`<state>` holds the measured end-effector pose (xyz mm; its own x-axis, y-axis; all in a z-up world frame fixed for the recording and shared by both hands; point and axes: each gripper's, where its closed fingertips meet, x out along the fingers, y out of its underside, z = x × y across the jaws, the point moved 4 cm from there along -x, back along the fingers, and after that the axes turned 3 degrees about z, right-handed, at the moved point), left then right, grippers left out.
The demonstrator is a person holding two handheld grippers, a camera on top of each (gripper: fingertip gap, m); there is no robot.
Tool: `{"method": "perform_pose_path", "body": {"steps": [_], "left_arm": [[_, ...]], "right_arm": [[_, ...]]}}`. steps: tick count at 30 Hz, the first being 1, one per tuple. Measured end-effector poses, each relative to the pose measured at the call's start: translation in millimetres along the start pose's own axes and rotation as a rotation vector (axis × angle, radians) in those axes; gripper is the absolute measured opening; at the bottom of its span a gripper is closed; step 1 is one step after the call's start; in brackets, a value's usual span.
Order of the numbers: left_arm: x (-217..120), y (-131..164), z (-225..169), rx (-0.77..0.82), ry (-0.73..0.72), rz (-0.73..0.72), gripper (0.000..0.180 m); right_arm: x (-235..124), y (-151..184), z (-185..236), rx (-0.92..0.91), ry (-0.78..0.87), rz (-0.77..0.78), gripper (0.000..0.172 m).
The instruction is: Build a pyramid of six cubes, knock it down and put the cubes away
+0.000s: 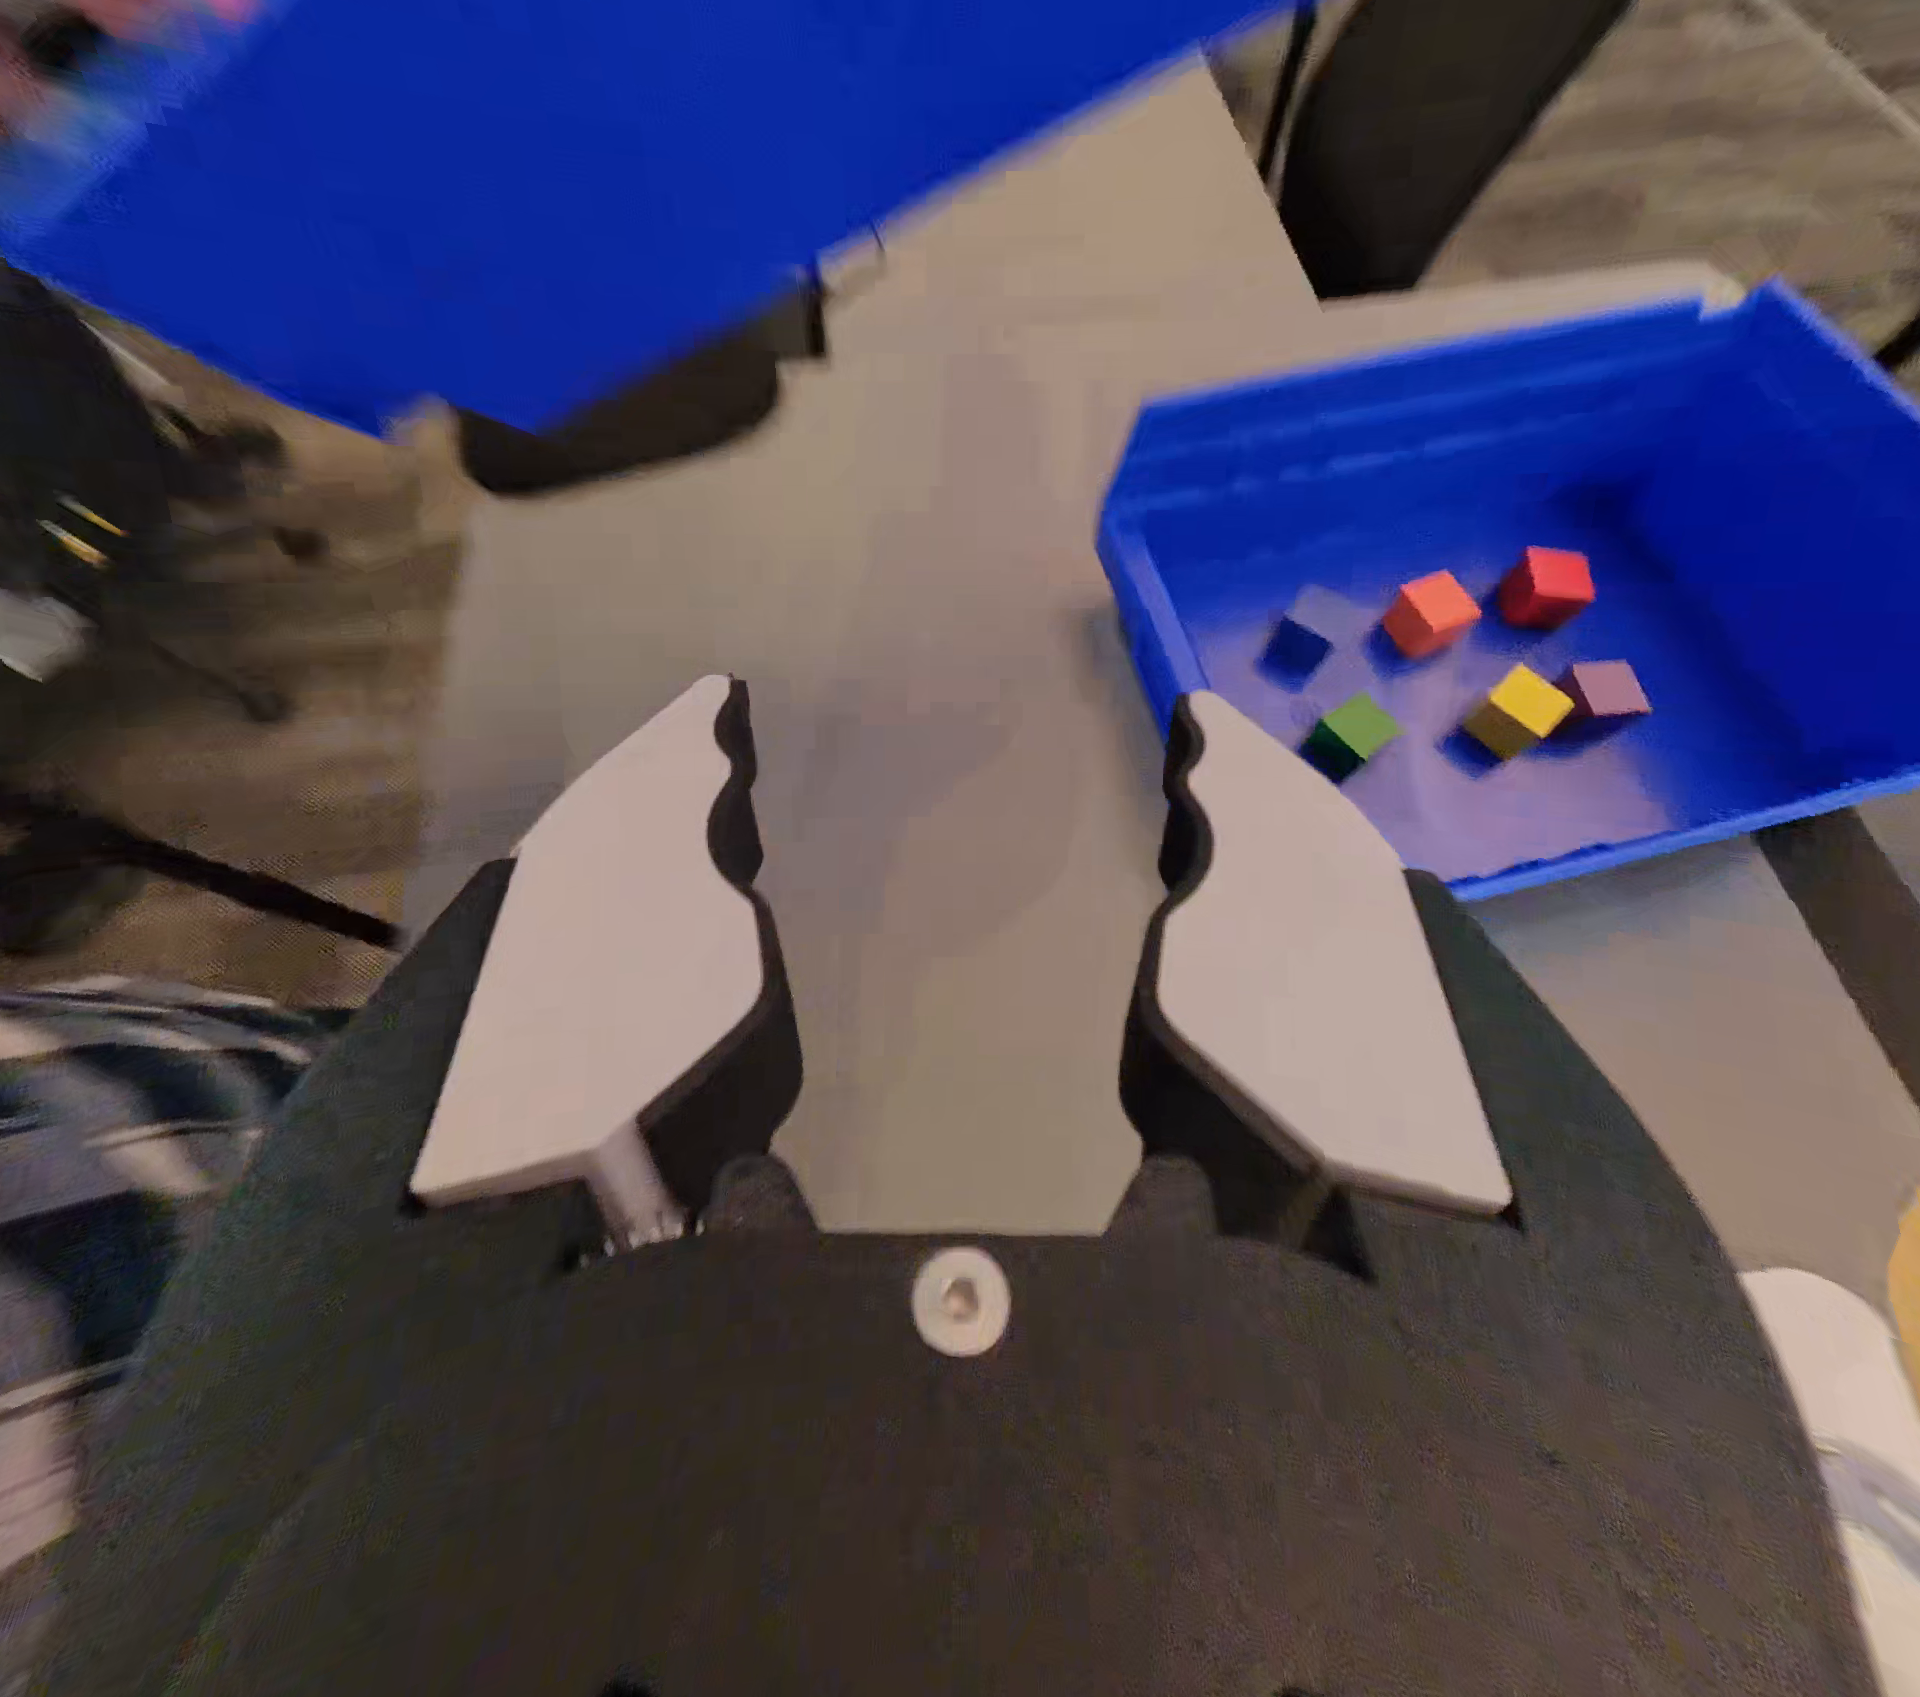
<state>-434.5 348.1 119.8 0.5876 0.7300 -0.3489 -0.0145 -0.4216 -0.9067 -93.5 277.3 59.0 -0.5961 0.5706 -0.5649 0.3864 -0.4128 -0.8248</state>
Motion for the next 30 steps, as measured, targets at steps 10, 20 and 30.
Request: {"method": "perform_pose_path", "body": {"steps": [10, 20, 30], "left_arm": [[69, -46, -191, 0.18, 0.398, -0.05, 0.007], [134, -22, -440, 0.35, 0.819, -0.03, 0.007], [170, 96, -642, 0.453, 1.099, 0.094, 0.009]], "right_arm": [[-173, -17, 30, 0.097, 0.077, -0.455, 0.108], [-347, 94, 32, 0.25, 0.535, -0.679, 0.12], [-453, 251, 48, 0.502, 0.944, -0.557, 0.125]]}}
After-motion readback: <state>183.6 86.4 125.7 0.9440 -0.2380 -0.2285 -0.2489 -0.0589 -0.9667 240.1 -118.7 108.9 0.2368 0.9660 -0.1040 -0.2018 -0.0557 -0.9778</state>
